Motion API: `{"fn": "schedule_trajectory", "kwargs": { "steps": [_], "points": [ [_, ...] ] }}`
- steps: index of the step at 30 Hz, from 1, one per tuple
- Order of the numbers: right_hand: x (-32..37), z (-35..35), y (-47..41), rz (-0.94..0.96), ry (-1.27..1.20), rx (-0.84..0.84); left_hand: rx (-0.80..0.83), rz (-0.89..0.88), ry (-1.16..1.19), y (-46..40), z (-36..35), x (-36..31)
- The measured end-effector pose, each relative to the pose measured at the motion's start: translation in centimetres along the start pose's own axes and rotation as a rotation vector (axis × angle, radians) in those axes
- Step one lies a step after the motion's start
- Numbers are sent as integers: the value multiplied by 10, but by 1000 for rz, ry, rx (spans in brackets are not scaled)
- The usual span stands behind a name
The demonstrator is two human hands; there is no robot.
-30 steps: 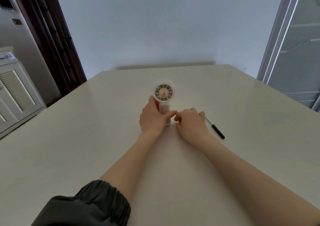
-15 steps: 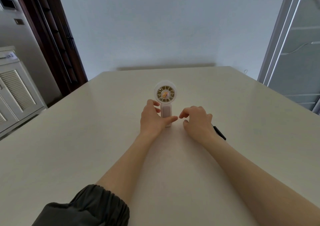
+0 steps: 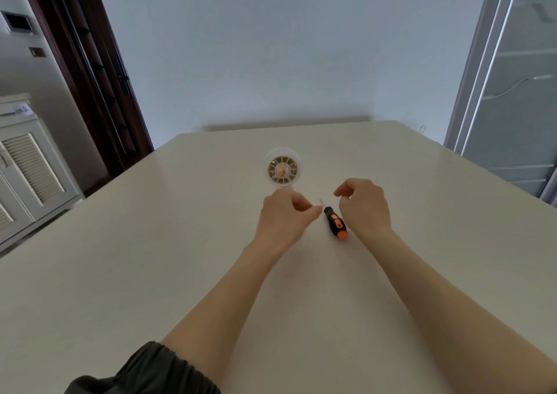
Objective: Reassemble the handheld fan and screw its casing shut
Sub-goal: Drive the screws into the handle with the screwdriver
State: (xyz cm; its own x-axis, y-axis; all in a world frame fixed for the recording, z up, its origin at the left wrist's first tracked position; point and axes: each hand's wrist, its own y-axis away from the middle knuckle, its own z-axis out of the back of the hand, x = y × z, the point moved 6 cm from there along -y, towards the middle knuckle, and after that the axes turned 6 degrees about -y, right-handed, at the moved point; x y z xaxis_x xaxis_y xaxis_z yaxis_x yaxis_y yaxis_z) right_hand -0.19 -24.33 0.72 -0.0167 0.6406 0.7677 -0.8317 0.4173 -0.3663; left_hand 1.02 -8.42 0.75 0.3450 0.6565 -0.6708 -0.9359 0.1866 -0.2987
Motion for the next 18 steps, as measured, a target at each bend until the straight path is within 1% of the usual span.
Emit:
{"fn": "schedule_trajectory", "kwargs": {
  "steps": [3,5,9,14,18],
  "points": [
    [-8,9,-3,-77,90,26,124,-66,-5,5,-26,-14],
    [-15,11,-5,-146,140,68,190,-107,-65,7,-40,-21],
    [-29,8,-7,-258,170,172,223,-124,-117,3,-54,-25],
    [-37,0,-14,-264,190,188,243,-111,-143,-2,-61,-18],
    [-36,-4,-18,-196,91,147,237,-116,-158,-5,-60,-13]
  ]
}}
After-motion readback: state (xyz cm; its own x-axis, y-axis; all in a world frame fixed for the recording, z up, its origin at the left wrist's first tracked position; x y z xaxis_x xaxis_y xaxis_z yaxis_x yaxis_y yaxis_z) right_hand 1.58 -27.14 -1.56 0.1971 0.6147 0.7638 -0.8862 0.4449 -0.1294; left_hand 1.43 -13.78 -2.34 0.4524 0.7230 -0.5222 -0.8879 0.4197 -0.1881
